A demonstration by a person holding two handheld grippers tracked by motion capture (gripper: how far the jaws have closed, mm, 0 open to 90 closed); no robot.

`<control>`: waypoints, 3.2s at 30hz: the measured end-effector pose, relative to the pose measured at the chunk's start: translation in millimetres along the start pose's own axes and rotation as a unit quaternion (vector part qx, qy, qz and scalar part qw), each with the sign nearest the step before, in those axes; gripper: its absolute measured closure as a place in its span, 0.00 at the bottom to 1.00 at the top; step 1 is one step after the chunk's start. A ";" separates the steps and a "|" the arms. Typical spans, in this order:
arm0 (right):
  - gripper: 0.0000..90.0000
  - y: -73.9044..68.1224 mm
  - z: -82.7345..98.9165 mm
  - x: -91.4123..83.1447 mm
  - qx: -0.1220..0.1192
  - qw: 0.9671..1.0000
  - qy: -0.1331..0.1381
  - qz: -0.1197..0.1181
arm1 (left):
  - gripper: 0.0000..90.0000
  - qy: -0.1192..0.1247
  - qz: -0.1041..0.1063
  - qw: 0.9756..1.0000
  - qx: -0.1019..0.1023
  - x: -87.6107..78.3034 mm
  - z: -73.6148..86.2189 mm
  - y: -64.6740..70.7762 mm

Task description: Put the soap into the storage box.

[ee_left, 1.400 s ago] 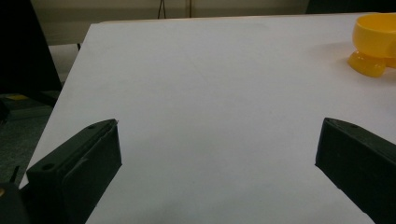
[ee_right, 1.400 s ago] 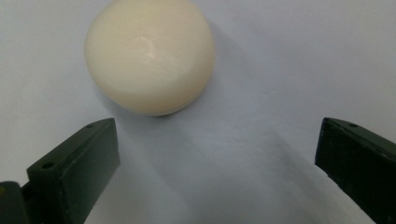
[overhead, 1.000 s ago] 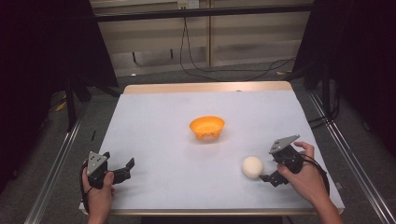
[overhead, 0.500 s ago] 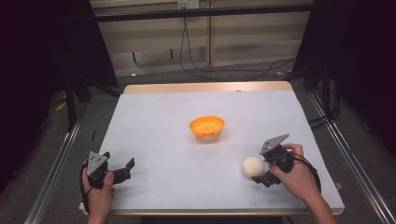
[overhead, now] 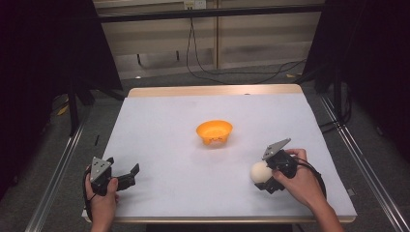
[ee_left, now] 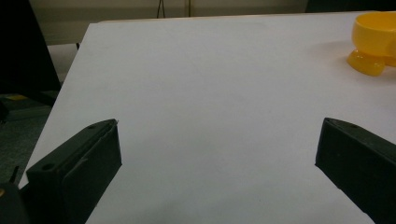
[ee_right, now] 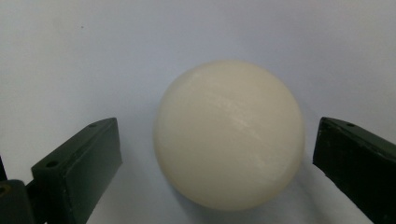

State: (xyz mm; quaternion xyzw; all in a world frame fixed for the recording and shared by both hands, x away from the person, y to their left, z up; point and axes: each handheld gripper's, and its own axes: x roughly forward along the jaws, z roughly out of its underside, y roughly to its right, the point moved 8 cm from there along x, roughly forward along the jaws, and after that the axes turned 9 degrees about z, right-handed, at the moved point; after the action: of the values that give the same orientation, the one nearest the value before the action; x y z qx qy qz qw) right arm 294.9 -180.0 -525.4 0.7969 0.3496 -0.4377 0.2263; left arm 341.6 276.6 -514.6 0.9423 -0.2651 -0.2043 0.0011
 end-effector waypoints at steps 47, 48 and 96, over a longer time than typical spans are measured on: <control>0.26 0.8 2.2 6.8 0.026 0.999 -0.021 0.030 | 0.00 -0.010 0.001 1.000 0.005 1.1 0.9 0.3; 0.26 0.8 2.1 6.8 0.025 0.999 -0.021 0.030 | 0.00 -0.010 0.001 1.000 0.005 1.1 0.9 0.3; 0.26 13.1 -32.2 -1.7 0.003 1.000 -0.028 -0.008 | 0.00 -0.005 0.002 1.000 0.002 0.7 0.5 0.7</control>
State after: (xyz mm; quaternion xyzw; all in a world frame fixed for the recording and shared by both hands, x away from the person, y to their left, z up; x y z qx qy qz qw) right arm 321.5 -167.8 -506.7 0.7823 0.3481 -0.4622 0.2305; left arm 341.6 275.7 -515.2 0.9407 -0.2674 -0.2085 -0.0012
